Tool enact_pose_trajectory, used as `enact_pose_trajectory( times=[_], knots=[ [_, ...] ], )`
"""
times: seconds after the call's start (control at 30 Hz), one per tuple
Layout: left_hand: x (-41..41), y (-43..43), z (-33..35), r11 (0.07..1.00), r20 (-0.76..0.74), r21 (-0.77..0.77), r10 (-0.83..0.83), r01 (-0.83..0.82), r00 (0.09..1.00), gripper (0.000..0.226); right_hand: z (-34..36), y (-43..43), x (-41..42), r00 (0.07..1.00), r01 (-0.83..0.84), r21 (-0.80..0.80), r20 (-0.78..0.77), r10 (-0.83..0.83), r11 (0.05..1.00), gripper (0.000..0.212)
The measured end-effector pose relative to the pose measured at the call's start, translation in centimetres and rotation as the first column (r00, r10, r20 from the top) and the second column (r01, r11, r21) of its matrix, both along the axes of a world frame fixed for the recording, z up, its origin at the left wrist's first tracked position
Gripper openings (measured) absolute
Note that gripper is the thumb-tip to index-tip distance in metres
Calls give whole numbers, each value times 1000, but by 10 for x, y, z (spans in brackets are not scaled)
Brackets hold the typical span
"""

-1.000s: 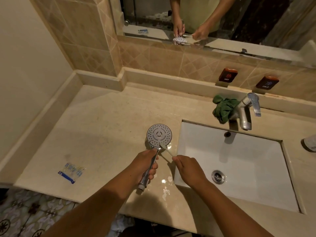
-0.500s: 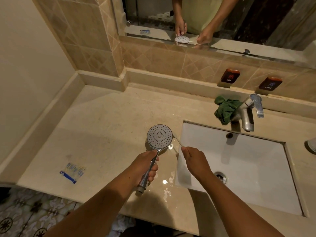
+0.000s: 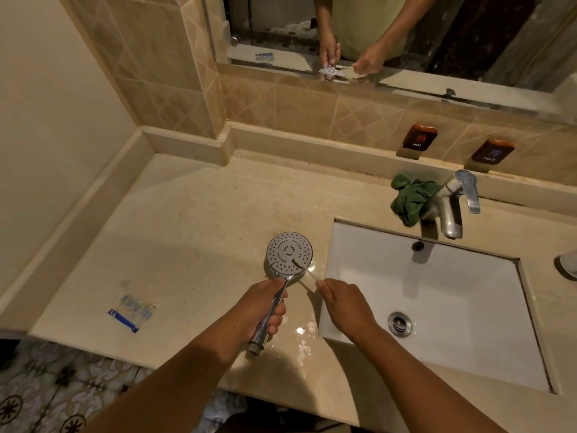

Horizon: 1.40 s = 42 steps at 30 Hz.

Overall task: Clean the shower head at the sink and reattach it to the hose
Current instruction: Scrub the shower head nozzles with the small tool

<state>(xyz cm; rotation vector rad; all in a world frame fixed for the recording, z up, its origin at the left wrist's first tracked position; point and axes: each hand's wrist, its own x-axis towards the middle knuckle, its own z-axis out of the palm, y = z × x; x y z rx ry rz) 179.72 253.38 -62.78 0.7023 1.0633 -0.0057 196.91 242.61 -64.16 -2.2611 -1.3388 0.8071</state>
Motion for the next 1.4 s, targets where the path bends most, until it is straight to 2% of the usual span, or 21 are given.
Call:
enact_pose_trajectory(
  times=[0.13,0.33,0.43,0.5,0.6,0.67,0.87,1.0,1.1,1.4],
  knots=[
    [-3,-1,2,1000,-1,-2,0,0,1000,33,2,11,21,993,113,26,13,-114,993,42],
    [-5,-1,7,993,113,-116,14,-1,993,34,-1,13,22,988,154,37,3,-154,987,42],
    [-4,0,7,999,62,-54,14,-10,998,33,0,7,14,987,157,29,-18,-157,987,43],
    [-5,0,5,1000,26,-8,8,-8,1000,32,4,3,7,993,118,22,-34,-117,993,42],
    [-3,-1,2,1000,1,28,11,-11,1000,32,8,-6,-12,999,-39,-2,-28,39,999,41],
    [-2,-3,2,1000,13,7,8,-8,1000,31,6,-11,-25,996,-92,-29,-23,92,995,40],
    [-3,-7,2,998,67,-66,-5,9,998,32,5,-3,-3,997,80,17,-12,-79,997,39],
    [-5,-10,2,999,19,-6,-35,36,999,32,-2,2,22,987,157,-8,43,-156,988,38],
    [-6,-14,2,996,-4,57,-65,65,998,33,-1,4,28,979,205,-1,9,-205,979,38],
    [-7,-15,-5,996,-67,79,-40,45,997,35,13,-14,-32,999,-7,-60,-37,5,998,39]
  ],
)
